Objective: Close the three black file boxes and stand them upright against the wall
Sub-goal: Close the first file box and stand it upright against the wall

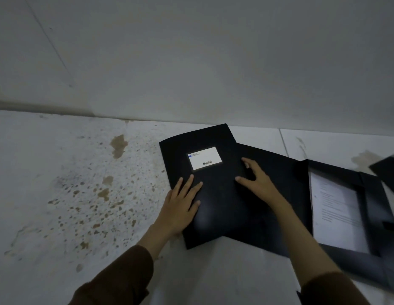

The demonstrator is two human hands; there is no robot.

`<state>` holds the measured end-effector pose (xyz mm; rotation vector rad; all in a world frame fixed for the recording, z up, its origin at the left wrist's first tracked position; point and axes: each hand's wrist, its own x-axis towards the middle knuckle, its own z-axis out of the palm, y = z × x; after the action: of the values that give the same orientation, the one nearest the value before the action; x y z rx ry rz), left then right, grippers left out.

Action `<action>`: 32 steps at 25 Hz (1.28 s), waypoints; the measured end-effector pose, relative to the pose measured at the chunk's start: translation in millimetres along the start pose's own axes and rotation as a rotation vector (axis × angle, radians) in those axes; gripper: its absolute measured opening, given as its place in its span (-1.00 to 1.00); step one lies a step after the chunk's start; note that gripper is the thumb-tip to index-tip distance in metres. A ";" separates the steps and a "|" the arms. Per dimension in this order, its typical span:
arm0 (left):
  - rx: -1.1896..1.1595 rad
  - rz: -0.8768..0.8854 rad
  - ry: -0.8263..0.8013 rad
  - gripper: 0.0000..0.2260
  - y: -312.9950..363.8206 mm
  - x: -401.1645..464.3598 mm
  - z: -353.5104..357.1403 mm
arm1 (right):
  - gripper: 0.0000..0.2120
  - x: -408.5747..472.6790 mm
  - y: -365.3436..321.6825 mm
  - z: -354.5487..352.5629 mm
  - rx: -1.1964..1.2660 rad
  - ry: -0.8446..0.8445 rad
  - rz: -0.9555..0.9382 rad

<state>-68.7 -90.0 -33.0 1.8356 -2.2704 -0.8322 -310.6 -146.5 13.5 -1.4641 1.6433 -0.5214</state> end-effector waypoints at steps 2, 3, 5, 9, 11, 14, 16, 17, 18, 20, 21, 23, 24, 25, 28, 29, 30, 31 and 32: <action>0.016 -0.084 0.040 -0.50 -8.4 -3.9 1.7 | -0.37 -7.2 -0.9 25.9 0.071 0.042 -0.013; 0.025 -0.128 0.055 -0.48 -13.3 -6.0 2.3 | -0.35 -12.0 -1.5 40.8 0.095 0.058 -0.027; 0.069 -0.184 0.080 -0.46 -24.6 -10.5 2.9 | -0.31 -21.5 -1.9 70.8 0.116 0.083 -0.063; 0.199 -0.163 0.104 -0.45 -40.0 -17.5 4.6 | -0.29 -31.0 -1.0 103.1 -0.052 0.163 -0.013; 0.226 -0.159 0.106 -0.44 -40.4 -16.9 6.8 | -0.29 -32.0 -1.6 107.5 -0.174 0.186 -0.017; 0.231 -0.165 0.081 -0.44 -39.2 -13.1 7.5 | -0.30 -31.8 -2.6 110.2 -0.407 0.190 0.001; 0.192 -0.160 0.048 -0.44 -40.4 -13.0 3.8 | -0.31 -32.1 -4.0 108.5 -0.501 0.166 0.038; 0.164 -0.160 0.050 -0.44 -39.9 -14.0 1.0 | -0.31 -32.1 -5.6 107.6 -0.521 0.148 0.057; 0.116 -0.173 0.073 -0.43 -39.4 -13.3 -1.3 | -0.31 -30.4 -7.8 107.1 -0.523 0.133 0.071; -0.066 -0.308 0.201 -0.36 -32.7 -16.6 -3.2 | -0.30 -33.7 -8.5 106.8 -0.485 0.107 0.094; -0.183 -0.428 0.285 -0.31 -25.3 -21.7 -7.9 | -0.30 -38.8 -11.4 103.6 -0.463 0.101 0.083; -0.407 -0.604 0.322 -0.23 -24.7 -18.0 -13.8 | -0.30 -34.1 -13.4 101.5 -0.362 0.099 0.100; -0.482 -0.612 0.326 -0.23 -27.1 -18.5 -16.0 | -0.30 -33.8 -14.0 100.6 -0.275 0.100 0.099; -0.566 -0.588 0.328 -0.25 -30.7 -20.6 -18.6 | -0.29 -37.0 -15.8 99.5 -0.169 0.101 0.095; -0.790 -0.551 0.342 -0.31 -42.1 -31.6 -30.1 | -0.28 -44.0 -23.0 101.0 0.068 0.108 0.055; -0.816 -0.548 0.355 -0.32 -46.4 -38.1 -34.4 | -0.28 -46.4 -28.9 103.8 0.106 0.107 0.044; -0.832 -0.547 0.374 -0.34 -50.0 -45.4 -38.9 | -0.27 -48.2 -35.5 107.2 0.130 0.108 0.035; -0.852 -0.540 0.404 -0.36 -54.5 -53.1 -44.3 | -0.26 -48.9 -43.0 111.7 0.143 0.107 0.027; -0.879 -0.530 0.442 -0.39 -60.1 -61.5 -50.7 | -0.25 -49.0 -52.2 117.1 0.154 0.103 0.016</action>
<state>20.8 -57.5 -3.1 1.8730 -0.9080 -1.0967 -188.0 -85.6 4.9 -1.3294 1.6537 -0.7088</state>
